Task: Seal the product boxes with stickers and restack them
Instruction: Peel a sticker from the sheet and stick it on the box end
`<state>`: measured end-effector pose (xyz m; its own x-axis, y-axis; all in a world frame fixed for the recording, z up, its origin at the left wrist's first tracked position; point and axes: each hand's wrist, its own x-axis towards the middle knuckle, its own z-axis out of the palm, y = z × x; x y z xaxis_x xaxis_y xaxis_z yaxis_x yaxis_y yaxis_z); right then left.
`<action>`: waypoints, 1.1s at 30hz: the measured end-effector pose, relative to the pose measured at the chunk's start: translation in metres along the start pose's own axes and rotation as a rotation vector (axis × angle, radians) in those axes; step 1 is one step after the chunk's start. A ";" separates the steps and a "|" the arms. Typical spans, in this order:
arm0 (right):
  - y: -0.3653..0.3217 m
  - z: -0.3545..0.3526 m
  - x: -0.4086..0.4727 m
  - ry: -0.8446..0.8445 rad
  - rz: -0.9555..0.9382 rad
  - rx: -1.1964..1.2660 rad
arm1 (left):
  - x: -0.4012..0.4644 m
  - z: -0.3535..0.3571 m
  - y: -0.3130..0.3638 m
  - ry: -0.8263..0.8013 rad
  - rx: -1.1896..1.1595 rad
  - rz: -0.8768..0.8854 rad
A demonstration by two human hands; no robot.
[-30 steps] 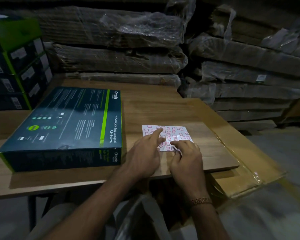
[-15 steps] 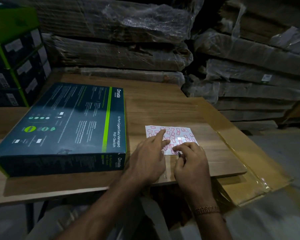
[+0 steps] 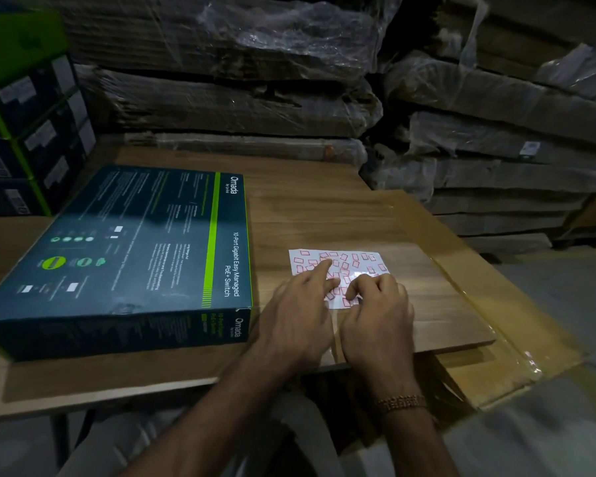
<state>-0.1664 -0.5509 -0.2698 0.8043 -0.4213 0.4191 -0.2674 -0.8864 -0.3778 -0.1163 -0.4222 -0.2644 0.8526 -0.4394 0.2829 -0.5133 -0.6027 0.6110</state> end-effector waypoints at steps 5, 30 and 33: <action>-0.002 -0.001 0.001 -0.023 -0.007 -0.043 | 0.001 0.001 -0.002 0.000 0.004 -0.008; 0.005 -0.006 -0.005 0.040 -0.051 0.215 | 0.001 0.004 -0.004 -0.056 0.011 -0.026; 0.003 -0.011 0.004 -0.013 -0.060 0.165 | 0.001 0.004 -0.004 -0.067 0.015 -0.032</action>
<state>-0.1699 -0.5574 -0.2605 0.8236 -0.3646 0.4345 -0.1287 -0.8662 -0.4828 -0.1134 -0.4232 -0.2696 0.8606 -0.4626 0.2130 -0.4874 -0.6269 0.6078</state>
